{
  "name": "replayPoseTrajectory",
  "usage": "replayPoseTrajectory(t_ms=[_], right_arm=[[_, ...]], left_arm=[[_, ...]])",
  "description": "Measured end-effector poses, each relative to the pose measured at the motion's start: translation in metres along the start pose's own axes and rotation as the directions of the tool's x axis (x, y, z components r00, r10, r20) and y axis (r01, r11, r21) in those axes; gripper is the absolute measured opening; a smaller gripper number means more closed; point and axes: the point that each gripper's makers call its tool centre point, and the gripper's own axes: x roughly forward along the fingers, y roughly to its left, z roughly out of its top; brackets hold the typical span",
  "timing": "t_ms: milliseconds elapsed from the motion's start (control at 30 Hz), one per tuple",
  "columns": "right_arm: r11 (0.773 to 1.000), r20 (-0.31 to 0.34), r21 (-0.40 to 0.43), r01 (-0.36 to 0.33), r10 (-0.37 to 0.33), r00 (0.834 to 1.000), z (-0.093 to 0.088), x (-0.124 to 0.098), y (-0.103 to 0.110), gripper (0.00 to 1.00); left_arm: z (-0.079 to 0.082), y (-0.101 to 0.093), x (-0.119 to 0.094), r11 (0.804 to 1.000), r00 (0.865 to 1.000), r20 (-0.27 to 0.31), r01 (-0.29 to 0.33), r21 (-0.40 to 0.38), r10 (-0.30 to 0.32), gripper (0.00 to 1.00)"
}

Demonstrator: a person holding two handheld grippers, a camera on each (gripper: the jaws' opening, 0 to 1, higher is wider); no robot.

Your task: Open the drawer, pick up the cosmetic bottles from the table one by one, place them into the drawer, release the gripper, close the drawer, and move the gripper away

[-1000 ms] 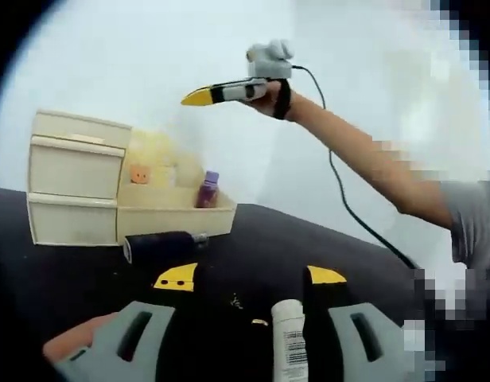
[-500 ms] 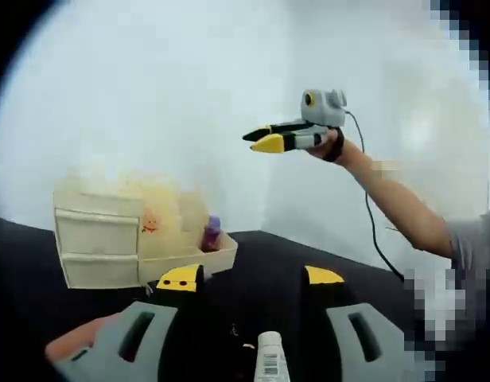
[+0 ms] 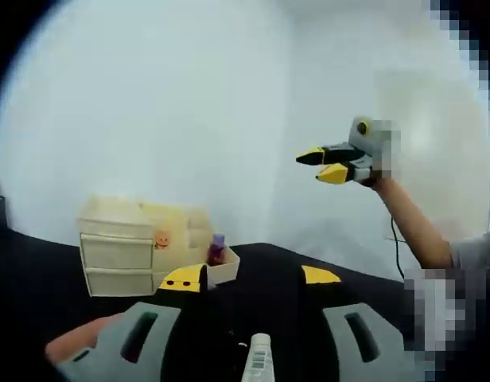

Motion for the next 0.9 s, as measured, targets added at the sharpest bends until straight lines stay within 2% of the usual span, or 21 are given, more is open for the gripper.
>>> replayPoseTrajectory(t_ms=[167,267,400,500,667,767,833,867,900], right_arm=[[1.000,0.019,-0.014,-0.012,0.012,1.000,-0.004,-0.006,0.014,0.32],[0.999,0.007,-0.024,-0.025,0.025,1.000,-0.013,-0.003,0.026,0.32],[0.999,-0.001,-0.031,-0.031,0.031,1.000,-0.027,0.005,0.032,0.32],[0.999,0.023,-0.010,-0.042,0.042,0.999,-0.033,0.013,0.033,0.32],[0.997,0.029,0.005,-0.074,0.074,0.997,-0.056,0.035,0.038,0.32],[0.996,0.037,0.019,-0.084,0.083,0.996,-0.067,0.045,0.038,0.32],[0.998,0.053,0.027,-0.059,0.057,0.997,-0.074,0.054,0.037,0.31],[1.000,0.094,0.000,-0.015,0.015,0.996,-0.074,0.058,0.038,0.31],[1.000,0.105,0.014,-0.016,0.015,0.994,-0.077,0.061,0.038,0.30]], left_arm=[[-0.007,0.003,-0.004,0.999,1.000,-0.006,-0.013,0.033,0.013,0.41],[-0.014,0.006,-0.003,0.999,1.000,-0.008,-0.014,0.031,0.015,0.41],[-0.024,0.011,-0.001,1.000,1.000,-0.018,-0.022,0.023,0.022,0.40],[-0.031,0.016,0.001,1.000,0.999,-0.013,-0.031,-0.004,0.031,0.40],[-0.044,0.031,0.009,0.998,0.998,-0.035,-0.057,-0.005,0.057,0.40],[-0.048,0.041,0.013,0.997,0.997,-0.033,-0.071,-0.019,0.070,0.40],[-0.048,0.050,0.017,0.996,0.996,-0.025,-0.083,-0.035,0.082,0.40],[-0.047,0.054,0.019,0.995,0.996,-0.018,-0.090,-0.042,0.089,0.39],[-0.046,0.059,0.021,0.994,0.995,-0.009,-0.100,-0.051,0.100,0.39]])
